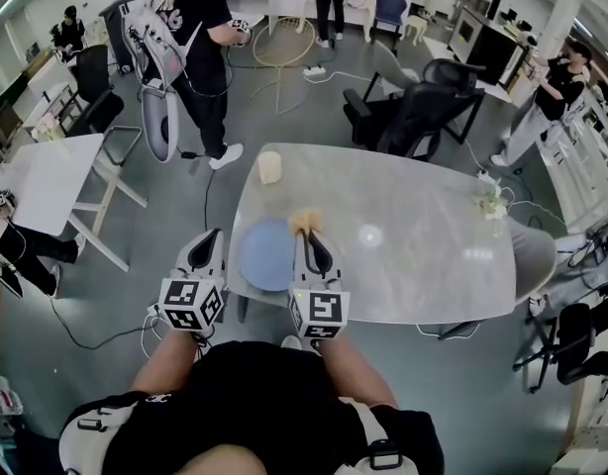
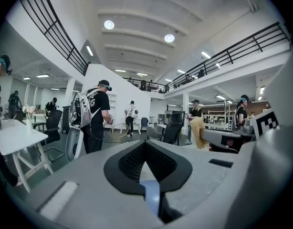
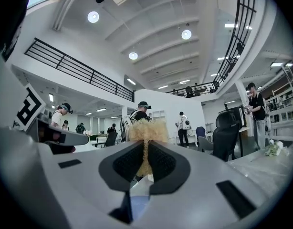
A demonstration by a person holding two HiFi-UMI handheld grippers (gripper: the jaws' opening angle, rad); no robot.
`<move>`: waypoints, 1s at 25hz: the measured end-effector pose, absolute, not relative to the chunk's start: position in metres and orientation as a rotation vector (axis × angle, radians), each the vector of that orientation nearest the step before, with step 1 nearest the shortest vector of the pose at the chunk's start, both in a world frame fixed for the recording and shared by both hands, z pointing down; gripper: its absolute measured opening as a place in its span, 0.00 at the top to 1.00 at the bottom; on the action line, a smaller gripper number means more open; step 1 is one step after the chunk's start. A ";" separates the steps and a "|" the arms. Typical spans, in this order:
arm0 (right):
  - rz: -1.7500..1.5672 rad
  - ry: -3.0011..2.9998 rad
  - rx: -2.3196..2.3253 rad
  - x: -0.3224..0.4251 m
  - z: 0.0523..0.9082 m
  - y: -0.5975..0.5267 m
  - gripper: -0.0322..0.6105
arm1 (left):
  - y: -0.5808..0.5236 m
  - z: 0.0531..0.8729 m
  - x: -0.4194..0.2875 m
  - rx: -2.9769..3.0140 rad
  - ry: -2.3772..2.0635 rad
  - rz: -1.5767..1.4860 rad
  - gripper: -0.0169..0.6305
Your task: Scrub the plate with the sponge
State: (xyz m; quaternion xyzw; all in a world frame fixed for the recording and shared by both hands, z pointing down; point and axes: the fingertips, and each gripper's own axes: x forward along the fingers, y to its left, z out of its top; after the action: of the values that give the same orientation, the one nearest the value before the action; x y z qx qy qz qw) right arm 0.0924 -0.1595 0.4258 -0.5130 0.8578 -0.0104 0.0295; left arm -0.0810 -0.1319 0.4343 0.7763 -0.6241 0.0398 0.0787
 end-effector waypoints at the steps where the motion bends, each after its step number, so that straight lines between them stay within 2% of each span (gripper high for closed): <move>1: -0.038 2.653 -1.584 0.094 0.429 -0.167 0.90 | -0.138 0.437 -0.080 2.318 -1.867 0.127 0.97; 19: -0.073 2.559 -1.800 0.070 0.438 -0.214 0.90 | -0.215 0.470 -0.120 2.365 -1.667 0.263 0.97; 25: -0.092 2.531 -1.873 0.081 0.445 -0.212 0.90 | -0.226 0.495 -0.112 2.384 -1.606 0.370 0.97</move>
State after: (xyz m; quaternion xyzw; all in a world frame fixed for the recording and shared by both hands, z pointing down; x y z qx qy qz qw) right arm 0.0808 -0.2123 0.4445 -0.5946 0.8035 -0.0292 -0.0041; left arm -0.1124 -0.2257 0.4954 0.8164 -0.5501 0.1269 0.1214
